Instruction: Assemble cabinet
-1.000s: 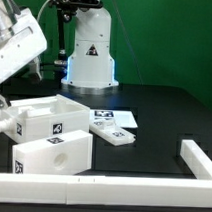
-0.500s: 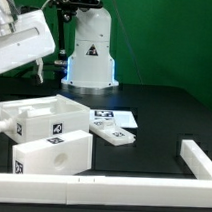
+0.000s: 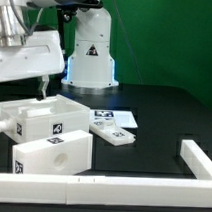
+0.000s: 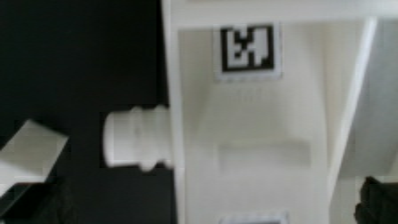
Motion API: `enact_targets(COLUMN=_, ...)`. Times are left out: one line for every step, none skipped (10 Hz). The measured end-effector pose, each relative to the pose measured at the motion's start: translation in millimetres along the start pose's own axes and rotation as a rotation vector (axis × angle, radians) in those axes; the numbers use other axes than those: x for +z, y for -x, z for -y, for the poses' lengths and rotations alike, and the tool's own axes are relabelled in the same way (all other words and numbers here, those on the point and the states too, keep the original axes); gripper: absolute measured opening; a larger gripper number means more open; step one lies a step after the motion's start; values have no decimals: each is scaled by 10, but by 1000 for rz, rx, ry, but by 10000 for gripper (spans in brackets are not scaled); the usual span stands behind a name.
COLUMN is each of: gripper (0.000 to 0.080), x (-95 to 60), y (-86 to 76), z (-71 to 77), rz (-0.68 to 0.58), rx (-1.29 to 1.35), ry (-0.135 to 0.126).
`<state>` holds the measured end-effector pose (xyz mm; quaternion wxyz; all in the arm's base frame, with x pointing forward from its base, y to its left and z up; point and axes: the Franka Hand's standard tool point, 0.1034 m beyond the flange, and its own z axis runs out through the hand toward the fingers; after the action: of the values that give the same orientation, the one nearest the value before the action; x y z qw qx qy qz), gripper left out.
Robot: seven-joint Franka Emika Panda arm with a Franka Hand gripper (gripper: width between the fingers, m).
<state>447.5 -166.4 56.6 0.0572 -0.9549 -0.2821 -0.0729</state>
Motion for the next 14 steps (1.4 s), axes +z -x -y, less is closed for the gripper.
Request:
enact_targets(gripper=796, x=-12, y=-12, z=-5, rz=-1, rx=2, ry=0)
enact_targets(gripper=796, x=-7, y=-8, z=-1, rz=0, rx=2, ry=-2)
enact_targets(gripper=796, x=3, y=4, z=3, rz=1, rx=-5, ry=-5)
enact_targets(gripper=796, x=39, y=49, z=4, rz=3, rx=-22, ry=-7)
enact_targets(gripper=796, x=107, y=95, z=16, rz=6, rx=-25, ry=-11)
enact_targets(gripper=796, x=159, y=105, z=28, rz=9, rx=-23, ry=-20)
enact_targets(gripper=796, x=181, y=95, z=48, rz=11, rx=-11, ry=-24)
enact_targets(gripper=796, x=188, y=76, z=65, rz=11, rx=-9, ry=-26)
enact_targets(gripper=796, x=188, y=89, z=60, rz=12, rx=-7, ry=-26)
enact_targets(gripper=685, x=188, y=91, z=60, rz=12, rx=-6, ry=-27)
enact_targets(gripper=533, x=189, y=92, z=62, rz=12, rx=-6, ry=-27)
enact_targets(gripper=533, x=191, y=95, z=66, rz=13, rx=-6, ry=-28)
enact_targets(gripper=393, x=190, y=95, z=64, rz=12, rx=-6, ry=-28)
enact_targets(gripper=393, x=191, y=95, z=64, rz=12, rx=-6, ry=-28)
